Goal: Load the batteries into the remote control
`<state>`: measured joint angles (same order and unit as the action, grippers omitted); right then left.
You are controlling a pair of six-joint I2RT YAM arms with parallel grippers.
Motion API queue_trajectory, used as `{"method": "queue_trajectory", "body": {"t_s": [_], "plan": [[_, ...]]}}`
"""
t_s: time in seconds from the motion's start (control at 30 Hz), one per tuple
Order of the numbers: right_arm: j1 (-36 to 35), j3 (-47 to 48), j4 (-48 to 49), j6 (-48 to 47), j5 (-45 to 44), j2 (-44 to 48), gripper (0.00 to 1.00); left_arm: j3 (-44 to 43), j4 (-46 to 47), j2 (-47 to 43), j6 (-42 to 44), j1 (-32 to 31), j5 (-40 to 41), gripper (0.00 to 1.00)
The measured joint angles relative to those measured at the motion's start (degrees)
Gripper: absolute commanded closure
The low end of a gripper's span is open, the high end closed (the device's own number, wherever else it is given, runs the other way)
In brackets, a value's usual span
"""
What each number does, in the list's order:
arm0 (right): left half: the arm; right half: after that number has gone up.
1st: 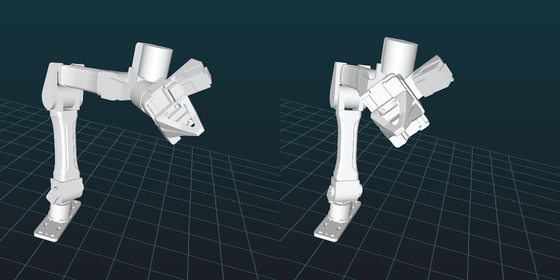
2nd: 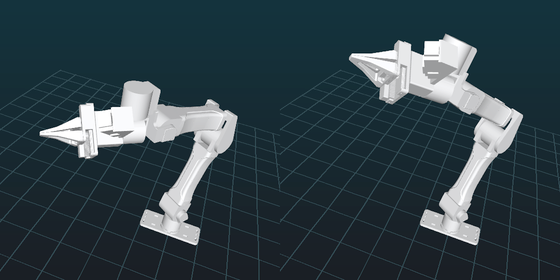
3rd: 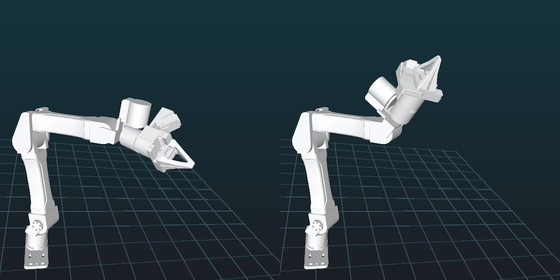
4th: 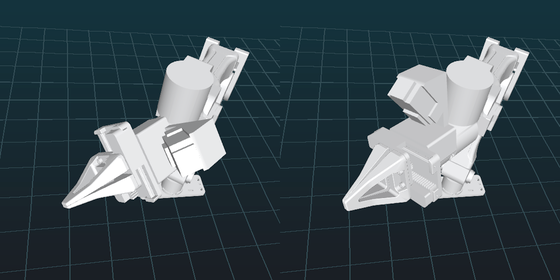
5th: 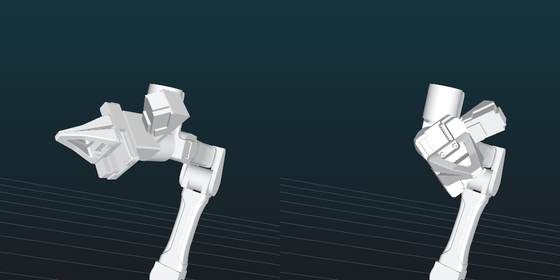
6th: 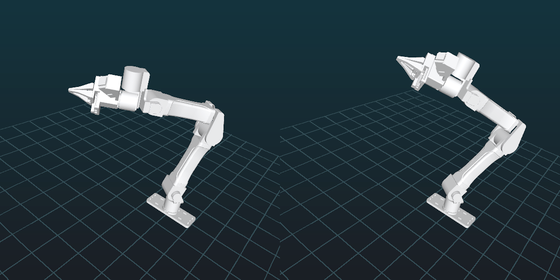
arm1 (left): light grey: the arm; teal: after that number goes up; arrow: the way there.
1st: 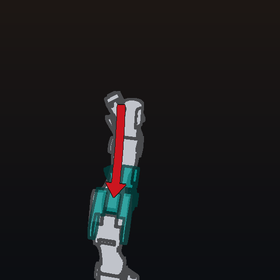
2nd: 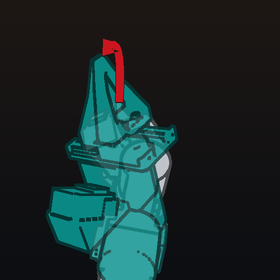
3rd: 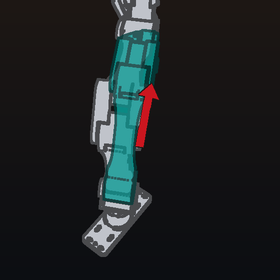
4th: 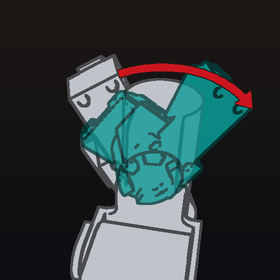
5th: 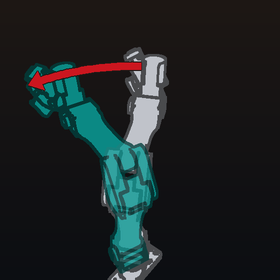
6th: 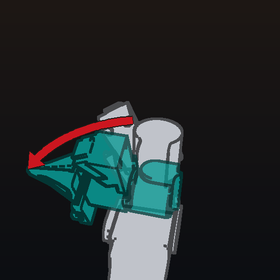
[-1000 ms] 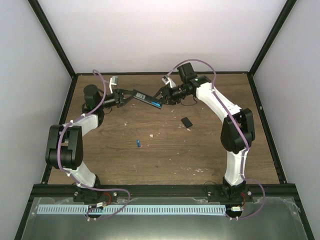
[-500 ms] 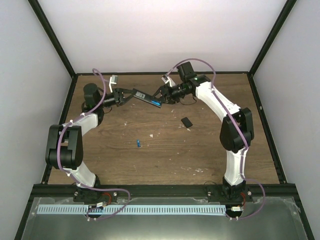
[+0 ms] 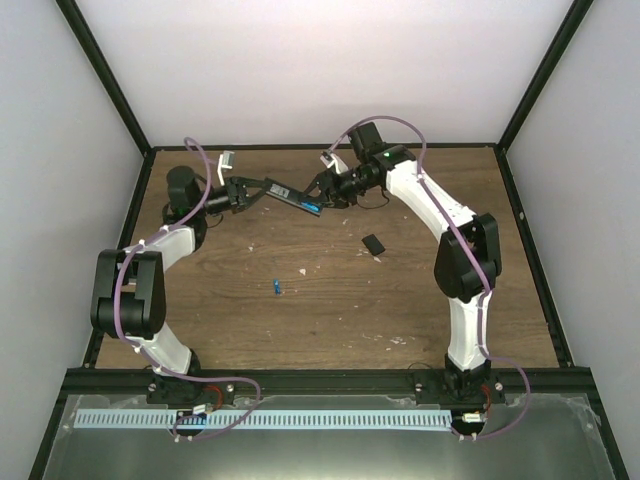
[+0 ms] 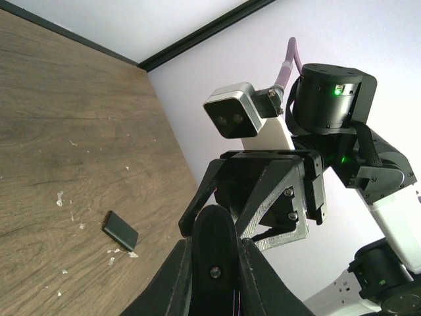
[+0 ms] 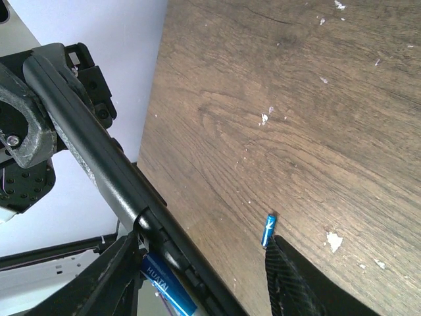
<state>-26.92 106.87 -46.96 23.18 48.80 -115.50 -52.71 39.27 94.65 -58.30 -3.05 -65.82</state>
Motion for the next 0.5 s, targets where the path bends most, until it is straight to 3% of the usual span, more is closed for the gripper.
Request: {"method": "queue_trajectory", "body": {"t_s": [0.5], "plan": [[-0.07,-0.28,0.85,-2.01,-0.55,0.22,0.63,0.04,5.40,1.64,-5.81,0.46,-0.24,1.00]]}}
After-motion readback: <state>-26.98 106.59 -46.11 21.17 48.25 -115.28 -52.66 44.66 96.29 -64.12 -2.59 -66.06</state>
